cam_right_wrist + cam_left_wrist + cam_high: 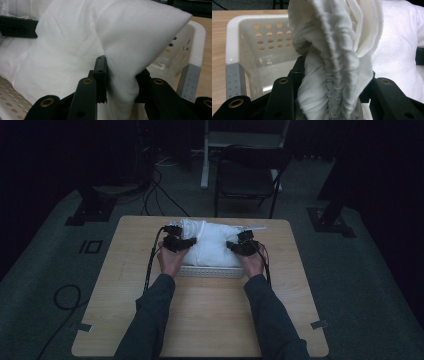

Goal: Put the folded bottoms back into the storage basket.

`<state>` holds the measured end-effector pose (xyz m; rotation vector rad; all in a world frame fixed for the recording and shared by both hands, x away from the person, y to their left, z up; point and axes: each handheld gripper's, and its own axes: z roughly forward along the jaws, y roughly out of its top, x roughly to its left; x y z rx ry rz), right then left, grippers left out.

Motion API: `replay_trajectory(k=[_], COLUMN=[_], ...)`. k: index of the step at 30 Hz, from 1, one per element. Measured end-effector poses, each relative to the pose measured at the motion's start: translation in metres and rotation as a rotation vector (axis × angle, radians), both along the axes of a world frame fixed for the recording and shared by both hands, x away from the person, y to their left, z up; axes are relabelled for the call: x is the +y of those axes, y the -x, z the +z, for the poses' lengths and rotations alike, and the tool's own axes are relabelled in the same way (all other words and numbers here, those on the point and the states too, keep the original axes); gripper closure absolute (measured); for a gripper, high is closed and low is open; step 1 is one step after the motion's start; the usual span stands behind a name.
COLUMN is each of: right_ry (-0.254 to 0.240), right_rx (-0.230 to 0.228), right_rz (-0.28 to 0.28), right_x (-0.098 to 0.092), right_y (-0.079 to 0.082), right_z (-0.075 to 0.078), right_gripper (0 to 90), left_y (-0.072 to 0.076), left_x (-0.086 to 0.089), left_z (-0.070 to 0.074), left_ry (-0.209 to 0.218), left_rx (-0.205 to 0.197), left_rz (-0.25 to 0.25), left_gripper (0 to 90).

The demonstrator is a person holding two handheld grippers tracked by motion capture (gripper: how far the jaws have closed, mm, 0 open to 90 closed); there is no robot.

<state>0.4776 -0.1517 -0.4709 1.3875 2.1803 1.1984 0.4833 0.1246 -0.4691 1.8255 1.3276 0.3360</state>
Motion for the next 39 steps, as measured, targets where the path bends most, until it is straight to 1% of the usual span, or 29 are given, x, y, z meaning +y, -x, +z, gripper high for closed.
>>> replay_trajectory(k=[11, 14, 16, 19, 23, 27, 31, 35, 39], right_ry=[0.027, 0.034, 0.038, 0.055, 0.077, 0.087, 0.1, 0.105, 0.124], right_rx=[0.003, 0.008, 0.013, 0.009, 0.005, 0.005, 0.01, 0.024, 0.021], right_rz=[0.009, 0.011, 0.011, 0.017, 0.019, 0.015, 0.016, 0.017, 0.018], right_x=[-0.001, 0.001, 0.002, 0.005, 0.008, 0.009, 0.01, 0.01, 0.011], right_y=[0.003, 0.004, 0.005, 0.006, 0.007, 0.007, 0.008, 0.008, 0.009], right_z=[-0.005, -0.007, -0.008, -0.01, -0.01, -0.011, -0.013, -0.017, -0.017], right_gripper=[71.6, 71.6, 71.6, 71.6, 71.6, 71.6, 71.6, 71.6, 71.5], left_y=[0.002, 0.004, 0.005, 0.006, 0.007, 0.008, 0.009, 0.009, 0.009], left_x=[-0.002, -0.003, -0.003, -0.002, -0.003, -0.006, -0.007, -0.007, -0.009], left_z=[-0.005, -0.005, -0.006, -0.007, -0.008, -0.009, -0.01, -0.014, -0.016], left_ry=[-0.029, -0.052, -0.059, -0.059, -0.081, -0.098, -0.105, -0.099, -0.112], left_rx=[0.016, 0.02, 0.019, 0.028, 0.037, 0.037, 0.048, 0.065, 0.077], left_rz=[-0.025, -0.028, -0.024, -0.016, -0.015, -0.015, -0.013, -0.003, -0.001], left_gripper=[54.7, 54.8, 54.9, 55.0, 54.9, 54.9, 55.0, 55.1, 55.1])
